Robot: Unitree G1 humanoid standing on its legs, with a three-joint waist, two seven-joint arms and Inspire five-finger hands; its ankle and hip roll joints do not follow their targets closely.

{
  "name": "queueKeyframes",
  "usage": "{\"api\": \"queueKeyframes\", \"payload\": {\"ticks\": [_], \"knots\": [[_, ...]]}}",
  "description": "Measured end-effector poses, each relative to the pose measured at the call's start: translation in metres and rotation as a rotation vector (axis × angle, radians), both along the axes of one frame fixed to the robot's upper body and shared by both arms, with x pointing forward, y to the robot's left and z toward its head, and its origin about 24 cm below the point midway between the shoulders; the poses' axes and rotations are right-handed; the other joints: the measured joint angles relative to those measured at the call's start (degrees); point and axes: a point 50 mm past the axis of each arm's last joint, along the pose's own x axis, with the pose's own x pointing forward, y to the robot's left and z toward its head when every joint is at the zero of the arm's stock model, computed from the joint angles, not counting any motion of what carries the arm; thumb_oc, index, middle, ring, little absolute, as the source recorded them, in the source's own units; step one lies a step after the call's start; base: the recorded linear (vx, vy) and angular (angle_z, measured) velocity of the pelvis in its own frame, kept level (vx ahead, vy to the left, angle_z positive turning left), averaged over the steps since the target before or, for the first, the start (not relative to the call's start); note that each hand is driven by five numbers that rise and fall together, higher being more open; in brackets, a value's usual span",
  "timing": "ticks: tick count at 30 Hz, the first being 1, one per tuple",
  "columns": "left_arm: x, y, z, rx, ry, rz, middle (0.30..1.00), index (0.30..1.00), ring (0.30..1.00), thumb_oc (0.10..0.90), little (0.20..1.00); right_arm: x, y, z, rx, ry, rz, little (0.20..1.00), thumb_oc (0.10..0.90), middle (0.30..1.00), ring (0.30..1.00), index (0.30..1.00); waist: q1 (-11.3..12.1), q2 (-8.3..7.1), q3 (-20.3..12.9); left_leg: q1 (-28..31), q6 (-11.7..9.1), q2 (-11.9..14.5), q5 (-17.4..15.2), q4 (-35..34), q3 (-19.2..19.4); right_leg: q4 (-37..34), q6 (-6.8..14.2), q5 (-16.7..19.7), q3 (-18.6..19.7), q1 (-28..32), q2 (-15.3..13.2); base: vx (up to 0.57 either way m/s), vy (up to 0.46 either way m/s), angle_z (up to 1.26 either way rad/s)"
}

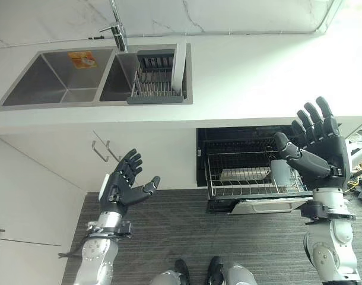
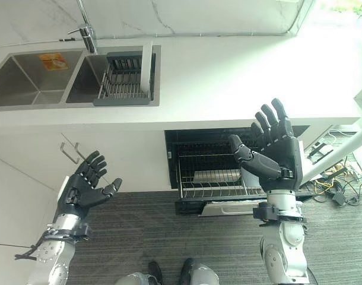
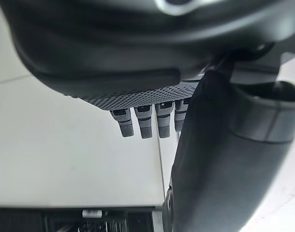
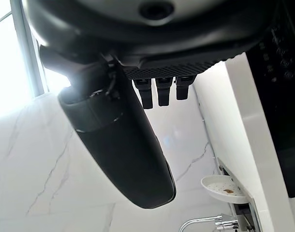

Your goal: Place the dishes in the dishwasher.

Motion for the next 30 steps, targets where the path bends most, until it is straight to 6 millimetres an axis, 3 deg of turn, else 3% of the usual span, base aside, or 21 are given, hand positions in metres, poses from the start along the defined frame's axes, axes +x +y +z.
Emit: {"api": "queueKeyframes", "payload": {"ticks": [2, 3, 4, 5, 7, 8, 10, 11, 12, 14, 15, 18, 19, 20, 22, 25, 30], "knots": [[-0.005, -0.004, -0.016, 0.006, 0.068, -0.036, 0.900, 0.900, 0.900, 0.800, 0.900, 0.001, -0.003, 0.001, -0.001, -0.003, 0.006, 0.900, 0.800, 0.900, 0.900, 0.900, 0.01, -0.03, 0.07, -0.60, -1.79, 0.20, 0.62, 1.62, -0.05, 2.56, -0.90, -2.16, 0.90, -1.65, -0.06, 0.09, -0.078, -0.14], [-0.006, -0.002, -0.038, 0.033, 0.163, -0.061, 0.900, 0.900, 0.900, 0.800, 0.900, 0.011, -0.007, -0.006, -0.003, 0.021, 0.009, 0.900, 0.800, 0.900, 0.900, 0.900, 0.44, -2.12, 0.64, -9.71, -5.01, 1.90, 2.69, 21.76, -2.82, 2.75, -3.01, -1.91, 5.51, -1.12, -0.71, 0.18, 0.137, -0.48], [-0.019, -0.002, -0.053, 0.029, 0.239, -0.066, 0.900, 0.900, 0.900, 0.800, 0.900, 0.013, -0.008, -0.008, -0.003, 0.030, 0.007, 0.900, 0.800, 0.900, 0.900, 0.900, 1.07, -1.40, 0.66, -12.25, -4.97, 2.95, 1.56, 25.61, -5.34, 1.38, -2.72, -1.09, 6.77, 0.08, 0.34, 0.21, 0.219, -0.86], [-0.033, -0.001, -0.062, 0.022, 0.286, -0.068, 0.900, 0.900, 0.900, 0.800, 0.900, 0.013, -0.007, -0.009, 0.004, 0.032, 0.012, 0.900, 0.800, 0.900, 0.900, 0.900, 1.51, -1.26, 0.78, -11.58, -4.90, 2.17, 0.37, 21.07, -8.00, 0.48, -3.16, -0.25, 9.17, 0.49, 1.67, 0.17, 0.229, -1.13], [-0.055, 0.002, -0.079, 0.016, 0.376, -0.055, 0.900, 0.900, 0.900, 0.800, 0.900, 0.016, -0.004, -0.007, -0.001, 0.024, 0.031, 0.900, 0.800, 0.900, 0.900, 0.900, 1.74, 0.42, 0.85, -7.80, -3.81, -0.75, 0.09, 5.51, -14.20, -1.80, -2.78, 0.92, 12.20, 1.38, 4.01, 0.14, 0.223, -1.14], [-0.063, 0.002, -0.090, 0.004, 0.429, -0.048, 0.900, 0.900, 0.900, 0.800, 0.900, 0.017, -0.004, -0.004, -0.006, 0.014, 0.032, 0.900, 0.800, 0.900, 0.900, 0.900, 1.07, 1.74, 0.96, -8.29, -4.37, -0.64, 0.54, 1.61, -17.02, -3.07, -2.97, 1.34, 14.05, 1.91, 6.28, 0.15, 0.230, -0.97], [-0.069, -0.003, -0.108, -0.028, 0.508, -0.023, 0.900, 0.900, 0.900, 0.800, 0.900, 0.019, -0.002, -0.003, -0.007, 0.011, 0.044, 0.900, 0.800, 0.900, 0.900, 0.900, 1.60, 3.11, 1.22, -11.27, -5.06, 0.56, 1.86, 1.58, -21.11, -4.76, -3.16, 2.02, 16.22, 2.59, 9.10, 0.14, 0.212, -0.88], [-0.074, -0.005, -0.118, -0.026, 0.562, -0.019, 0.900, 0.900, 0.900, 0.800, 0.900, 0.020, 0.002, -0.005, -0.007, 0.019, 0.059, 0.900, 0.800, 0.900, 0.900, 0.900, 1.60, 2.94, 1.44, -13.19, -5.48, 1.15, 3.07, 1.83, -22.27, -5.16, -3.09, 2.11, 17.34, 3.17, 9.81, 0.11, 0.266, -0.77], [-0.078, -0.008, -0.125, -0.015, 0.610, -0.034, 0.900, 0.900, 0.900, 0.800, 0.900, 0.020, 0.004, -0.005, -0.010, 0.024, 0.068, 0.900, 0.800, 0.900, 0.900, 0.900, 1.48, 2.59, 1.75, -14.24, -5.24, 2.19, 3.89, 2.14, -21.35, -5.44, -3.43, 2.31, 17.72, 3.96, 10.18, 0.11, 0.287, -0.68], [-0.097, -0.015, -0.146, 0.014, 0.761, -0.094, 0.900, 0.900, 0.900, 0.800, 0.900, 0.020, 0.003, -0.004, -0.019, 0.028, 0.065, 0.900, 0.800, 0.900, 0.900, 0.900, 1.12, 3.16, 1.95, -14.69, -4.38, 5.58, 4.96, 2.75, -14.55, -6.74, -3.33, 1.83, 16.74, 6.29, 10.47, 0.11, 0.240, -0.55], [-0.099, -0.014, -0.147, 0.020, 0.777, -0.089, 0.900, 0.900, 0.900, 0.800, 0.900, 0.020, 0.003, -0.002, -0.020, 0.017, 0.059, 0.900, 0.800, 0.900, 0.900, 0.900, 1.06, 3.44, 1.91, -14.45, -4.44, 5.60, 5.14, 3.06, -14.43, -6.97, -3.62, 1.76, 16.60, 6.71, 10.48, 0.10, 0.172, -0.31], [-0.107, -0.012, -0.155, 0.036, 0.834, -0.081, 0.900, 0.900, 0.900, 0.800, 0.900, 0.019, 0.002, -0.001, -0.023, 0.015, 0.057, 0.900, 0.800, 0.900, 0.900, 0.900, -0.10, 4.12, 1.64, -10.81, -4.20, 3.71, 5.34, 2.03, -14.70, -6.80, -2.47, 1.12, 17.08, 7.18, 9.98, 0.08, 0.137, -0.08], [-0.112, -0.014, -0.158, 0.018, 0.857, -0.065, 0.900, 0.900, 0.900, 0.800, 0.900, 0.019, 0.001, -0.001, -0.027, 0.015, 0.055, 0.900, 0.800, 0.900, 0.900, 0.900, -0.13, 4.81, 1.25, -7.63, -3.12, 3.08, 6.91, 0.75, -15.06, -5.99, -1.20, 0.26, 17.24, 7.06, 9.95, 0.07, 0.101, 0.00], [-0.113, -0.013, -0.161, 0.007, 0.877, -0.038, 0.900, 0.900, 0.900, 0.800, 0.900, 0.019, 0.001, -0.002, -0.015, 0.019, 0.048, 0.900, 0.800, 0.900, 0.900, 0.900, -0.31, 3.91, 1.41, -6.87, -2.24, 1.62, 7.82, -0.55, -14.73, -5.08, -0.16, -0.24, 17.03, 6.85, 8.44, 0.07, 0.111, -0.06], [-0.116, -0.011, -0.165, -0.040, 0.916, 0.012, 0.900, 0.900, 0.900, 0.800, 0.900, 0.020, 0.002, 0.000, -0.024, 0.021, 0.055, 0.900, 0.800, 0.900, 0.900, 0.900, 0.42, 3.66, 1.35, -5.87, -0.59, 0.06, 6.57, -0.65, -14.13, -4.42, 1.75, -0.79, 16.24, 7.39, 6.42, 0.05, 0.101, 0.02], [-0.118, -0.002, -0.168, -0.078, 0.958, 0.097, 0.900, 0.900, 0.900, 0.800, 0.900, 0.020, 0.007, 0.009, -0.028, -0.011, 0.078, 0.900, 0.800, 0.900, 0.900, 0.900, 1.94, 3.41, 1.35, -5.48, 0.82, -1.35, 5.34, -0.58, -12.74, -4.58, 2.45, -1.19, 14.72, 7.51, 4.24, 0.05, 0.120, -0.11], [-0.124, 0.006, -0.169, -0.085, 0.997, 0.139, 0.900, 0.900, 0.900, 0.800, 0.900, 0.021, 0.009, 0.018, -0.008, -0.037, 0.056, 0.900, 0.800, 0.900, 0.900, 0.900, 1.84, 1.73, 1.10, -5.51, 2.01, -2.92, 4.24, 0.38, -12.68, -5.31, 3.66, -1.32, 13.95, 7.68, 2.64, 0.06, 0.138, 0.00]]}}
